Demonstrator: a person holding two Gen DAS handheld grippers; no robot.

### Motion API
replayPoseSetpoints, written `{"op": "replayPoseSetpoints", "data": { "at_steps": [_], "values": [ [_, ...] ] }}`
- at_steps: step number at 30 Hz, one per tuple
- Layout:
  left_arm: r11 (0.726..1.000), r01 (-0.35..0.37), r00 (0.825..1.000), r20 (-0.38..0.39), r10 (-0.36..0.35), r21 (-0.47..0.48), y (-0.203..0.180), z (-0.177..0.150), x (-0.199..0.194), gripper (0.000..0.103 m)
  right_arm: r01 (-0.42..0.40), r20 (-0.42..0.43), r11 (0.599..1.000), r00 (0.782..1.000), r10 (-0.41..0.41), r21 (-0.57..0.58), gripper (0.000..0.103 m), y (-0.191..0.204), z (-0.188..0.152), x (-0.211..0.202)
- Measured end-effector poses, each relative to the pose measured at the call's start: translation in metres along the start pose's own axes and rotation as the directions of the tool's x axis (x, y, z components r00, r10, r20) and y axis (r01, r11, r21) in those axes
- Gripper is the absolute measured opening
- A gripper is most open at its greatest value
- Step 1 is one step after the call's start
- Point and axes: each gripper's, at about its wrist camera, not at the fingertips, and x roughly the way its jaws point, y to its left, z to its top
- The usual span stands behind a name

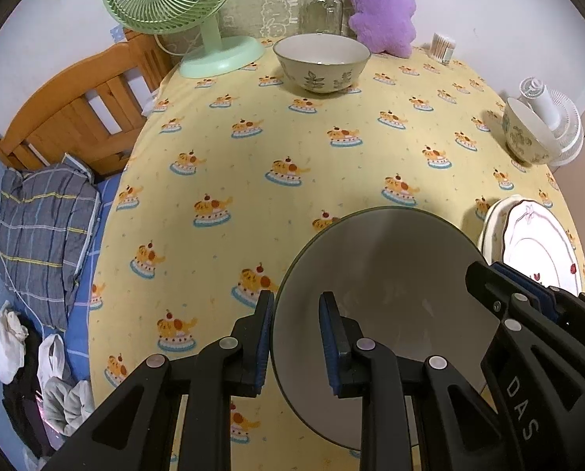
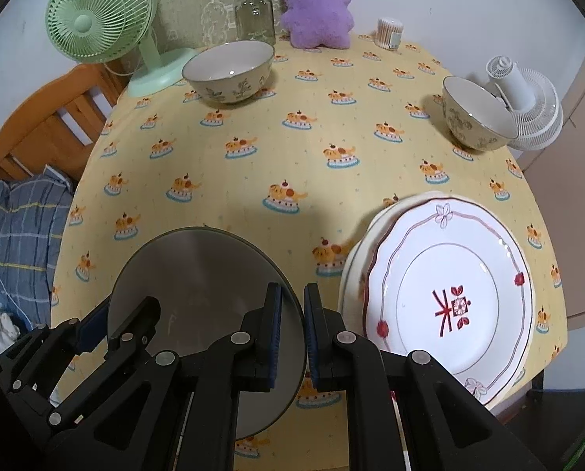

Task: Organize plates and bowls

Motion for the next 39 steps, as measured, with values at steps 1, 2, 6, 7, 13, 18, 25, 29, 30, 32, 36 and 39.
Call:
{"op": "replayPoseSetpoints", "data": {
  "at_steps": [1, 2, 6, 7, 13, 18, 25, 29, 30, 32, 36, 39],
  "values": [
    [1.0, -0.002, 1.0, 0.0, 0.002, 0.001, 0.001, -0.001, 0.0, 0.021, -0.004, -0.002, 1.0, 1.0, 0.004, 0.001, 0.015, 0.0, -0.001, 0.0],
    [1.0, -0.002, 1.0, -0.004, 0.002, 0.0, 0.002, -0.002, 0.001, 0.021, -0.007, -0.004, 1.0, 1.0, 0.007, 0.002, 0.015, 0.001, -0.003, 0.001],
    [1.0, 0.01, 0.999, -0.034, -0.01, -0.008, 0.006, -0.008, 0.007, 0.021, 0.0, -0.012, 1.0, 1.0, 0.0, -0.003, 0.015, 0.004, -0.007, 0.004],
    [1.0, 0.01, 0.999, -0.033, -0.01, -0.007, 0.005, -0.009, 0.007, 0.021, 0.0, -0.018, 1.0, 1.0, 0.0, -0.002, 0.015, 0.005, -0.008, 0.005],
    [1.0, 0.03, 0.999, -0.028, -0.03, 0.002, 0.006, -0.011, 0.007, 0.027, 0.01, -0.011, 1.0, 1.0, -0.01, -0.003, 0.016, 0.006, -0.012, 0.005],
    [0.998, 0.057, 0.998, -0.026, -0.057, 0.007, 0.006, -0.012, 0.002, 0.041, 0.019, -0.008, 1.0, 1.0, -0.019, -0.014, 0.016, 0.009, -0.011, 0.005],
    [0.997, 0.082, 0.997, -0.005, -0.081, 0.007, 0.012, -0.011, -0.008, 0.079, -0.01, -0.012, 1.0, 1.0, 0.01, -0.017, 0.045, 0.01, -0.011, -0.002],
    [0.996, 0.085, 0.996, 0.027, -0.085, -0.003, 0.017, -0.007, -0.017, 0.089, -0.011, 0.037, 0.999, 0.999, 0.012, -0.037, 0.065, 0.017, -0.009, -0.018],
    [0.996, 0.087, 0.996, 0.031, -0.086, -0.009, 0.018, -0.004, -0.019, 0.089, -0.014, 0.042, 0.999, 0.999, 0.016, -0.041, 0.066, 0.019, -0.007, -0.02],
    [0.996, 0.093, 0.995, 0.04, -0.093, -0.015, 0.019, 0.0, -0.023, 0.09, -0.023, 0.05, 0.999, 0.998, 0.025, -0.041, 0.069, 0.021, -0.002, -0.025],
    [0.996, 0.091, 0.994, 0.068, -0.09, -0.022, 0.021, 0.013, -0.029, 0.091, -0.029, 0.074, 0.999, 0.997, 0.031, -0.037, 0.077, 0.021, 0.01, -0.032],
    [0.996, 0.084, 0.993, 0.085, -0.081, -0.03, 0.02, 0.026, -0.031, 0.091, -0.033, 0.096, 0.999, 0.995, 0.037, -0.038, 0.08, 0.02, 0.024, -0.036]
  ]
}}
